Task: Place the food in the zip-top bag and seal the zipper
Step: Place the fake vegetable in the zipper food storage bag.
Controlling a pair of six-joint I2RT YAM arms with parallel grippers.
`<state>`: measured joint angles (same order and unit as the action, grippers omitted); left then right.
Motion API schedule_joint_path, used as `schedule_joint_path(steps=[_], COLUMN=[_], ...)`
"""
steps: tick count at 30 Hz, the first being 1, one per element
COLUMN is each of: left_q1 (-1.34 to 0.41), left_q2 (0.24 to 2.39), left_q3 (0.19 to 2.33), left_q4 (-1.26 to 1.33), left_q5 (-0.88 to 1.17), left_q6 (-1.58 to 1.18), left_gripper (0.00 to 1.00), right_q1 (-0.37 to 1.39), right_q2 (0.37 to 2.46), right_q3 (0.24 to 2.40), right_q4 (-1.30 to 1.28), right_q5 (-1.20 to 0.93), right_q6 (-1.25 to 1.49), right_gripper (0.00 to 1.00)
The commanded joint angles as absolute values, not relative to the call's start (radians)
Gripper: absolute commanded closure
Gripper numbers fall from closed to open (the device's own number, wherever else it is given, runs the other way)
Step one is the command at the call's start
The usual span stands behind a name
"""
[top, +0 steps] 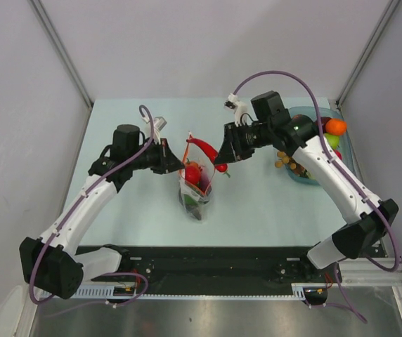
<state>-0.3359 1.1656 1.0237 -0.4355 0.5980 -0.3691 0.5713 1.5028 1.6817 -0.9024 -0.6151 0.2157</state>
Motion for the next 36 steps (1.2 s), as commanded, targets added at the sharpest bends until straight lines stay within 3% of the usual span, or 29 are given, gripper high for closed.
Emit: schedule_joint_path(steps=[1,28,31,32,35,36], left_q1=[-0.344,-0.428,-0.428,-0.428,-0.425,-0.425], left_q2=[1.128,1.118,1.118,1.117,1.115,1.115], left_q3=[1.02,1.006,1.006,1.008,1.017,1.019], left_q4=[-0.407,-0.37,-0.37,-0.371,-0.394,-0.397], left_q5=[0.583,0.572,0.581,0.584,0.589,0.592], left_q6=[-0.387,-0.403,-0.407,-0.402,-0.384,-0.379], left_gripper=[0.99,0.99,0.99,0.99,0.99,1.0], right_q1=[0.591,0.672,0.704,0.704,0.698,0.683], right_q2=[1.538,1.763,1.764,1.764,1.746,1.734], right_q3=[1.703,1.873,1.89,1.9,1.933,1.946], right_q4=[-0.925,-0.951,-0.945,-0.943,-0.963,-0.966], right_q5=[-0.566,-0.451,-0.455,-0.462,-0.503,-0.509], right_q6=[0.302,0.514,0.482,0.47,0.353,0.324], right_gripper=[1.0,1.0,0.64,0.41,0.24,0.23])
